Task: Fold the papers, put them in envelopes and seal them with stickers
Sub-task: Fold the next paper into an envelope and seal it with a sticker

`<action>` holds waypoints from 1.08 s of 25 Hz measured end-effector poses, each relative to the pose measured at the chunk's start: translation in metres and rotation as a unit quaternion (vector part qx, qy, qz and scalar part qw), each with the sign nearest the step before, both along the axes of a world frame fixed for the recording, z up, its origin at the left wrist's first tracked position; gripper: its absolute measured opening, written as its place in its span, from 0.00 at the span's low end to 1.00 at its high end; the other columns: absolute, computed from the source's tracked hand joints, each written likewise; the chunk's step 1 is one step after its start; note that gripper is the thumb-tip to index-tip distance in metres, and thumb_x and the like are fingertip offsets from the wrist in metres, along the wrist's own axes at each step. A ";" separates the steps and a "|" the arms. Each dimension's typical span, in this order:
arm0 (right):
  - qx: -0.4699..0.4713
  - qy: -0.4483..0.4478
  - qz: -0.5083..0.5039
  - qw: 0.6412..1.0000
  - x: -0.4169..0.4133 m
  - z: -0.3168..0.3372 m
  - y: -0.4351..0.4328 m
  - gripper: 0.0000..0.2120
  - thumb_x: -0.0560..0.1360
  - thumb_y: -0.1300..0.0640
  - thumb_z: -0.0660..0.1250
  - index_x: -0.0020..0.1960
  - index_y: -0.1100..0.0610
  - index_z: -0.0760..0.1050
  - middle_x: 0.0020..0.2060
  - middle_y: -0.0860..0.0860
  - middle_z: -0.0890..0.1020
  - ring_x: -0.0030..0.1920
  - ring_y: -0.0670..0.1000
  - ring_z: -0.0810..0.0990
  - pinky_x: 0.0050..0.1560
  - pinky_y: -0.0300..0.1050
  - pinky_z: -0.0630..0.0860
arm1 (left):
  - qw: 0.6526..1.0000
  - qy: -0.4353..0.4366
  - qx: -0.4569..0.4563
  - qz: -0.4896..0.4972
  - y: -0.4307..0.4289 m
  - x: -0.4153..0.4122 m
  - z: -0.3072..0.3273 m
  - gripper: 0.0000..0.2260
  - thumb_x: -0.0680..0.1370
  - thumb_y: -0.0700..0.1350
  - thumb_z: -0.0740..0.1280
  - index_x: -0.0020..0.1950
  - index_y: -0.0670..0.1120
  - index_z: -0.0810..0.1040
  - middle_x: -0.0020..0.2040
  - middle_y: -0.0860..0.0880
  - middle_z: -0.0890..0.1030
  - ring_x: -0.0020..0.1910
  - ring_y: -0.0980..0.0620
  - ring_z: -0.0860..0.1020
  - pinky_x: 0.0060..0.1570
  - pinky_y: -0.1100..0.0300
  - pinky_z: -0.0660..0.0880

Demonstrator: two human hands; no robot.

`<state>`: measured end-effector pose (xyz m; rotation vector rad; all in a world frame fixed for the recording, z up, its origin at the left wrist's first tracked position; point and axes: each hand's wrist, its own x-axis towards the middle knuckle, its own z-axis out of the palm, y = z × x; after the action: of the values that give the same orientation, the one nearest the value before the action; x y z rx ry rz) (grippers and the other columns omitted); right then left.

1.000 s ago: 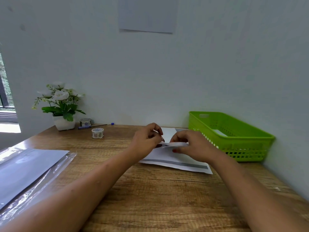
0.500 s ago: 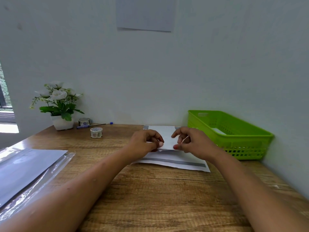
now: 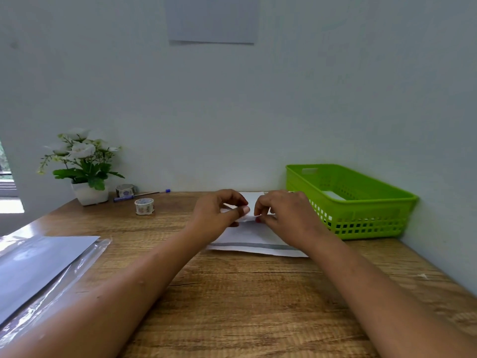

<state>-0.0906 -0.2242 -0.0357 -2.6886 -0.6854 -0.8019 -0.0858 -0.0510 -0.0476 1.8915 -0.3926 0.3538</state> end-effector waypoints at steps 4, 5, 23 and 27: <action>0.016 -0.017 -0.014 1.000 0.000 0.003 -0.001 0.05 0.75 0.50 0.65 0.47 0.46 0.79 0.45 0.45 0.80 0.49 0.49 0.78 0.51 0.47 0.66 | 0.931 -0.130 0.322 0.113 -0.002 -0.006 0.004 0.14 0.73 0.60 0.66 0.54 0.56 0.81 0.50 0.58 0.82 0.50 0.57 0.77 0.47 0.60 0.73; 0.012 -0.021 -0.015 1.000 0.000 0.003 0.000 0.05 0.75 0.49 0.65 0.47 0.46 0.79 0.45 0.46 0.80 0.49 0.49 0.78 0.50 0.48 0.66 | 0.913 -0.151 0.358 0.128 -0.002 -0.006 0.003 0.13 0.76 0.59 0.63 0.56 0.57 0.80 0.50 0.56 0.82 0.49 0.55 0.78 0.44 0.59 0.72; -0.048 -0.044 -0.011 0.998 -0.007 0.007 0.003 0.09 0.77 0.48 0.60 0.50 0.46 0.79 0.47 0.45 0.81 0.51 0.49 0.78 0.51 0.47 0.62 | 0.773 -0.241 0.544 0.220 -0.014 -0.017 0.003 0.15 0.79 0.51 0.52 0.44 0.46 0.76 0.33 0.51 0.72 0.33 0.51 0.70 0.27 0.61 0.61; -0.049 -0.031 -0.008 0.998 -0.009 0.006 0.005 0.09 0.78 0.48 0.61 0.50 0.46 0.79 0.46 0.46 0.81 0.50 0.50 0.78 0.51 0.47 0.62 | 0.774 -0.221 0.547 0.230 -0.019 -0.018 0.003 0.15 0.80 0.51 0.52 0.45 0.47 0.75 0.37 0.50 0.75 0.35 0.51 0.69 0.33 0.59 0.66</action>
<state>-0.1000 -0.2192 -0.0292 -2.7694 -0.7356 -0.8819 -0.1038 -0.0696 -0.0450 3.0751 -0.4941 1.0934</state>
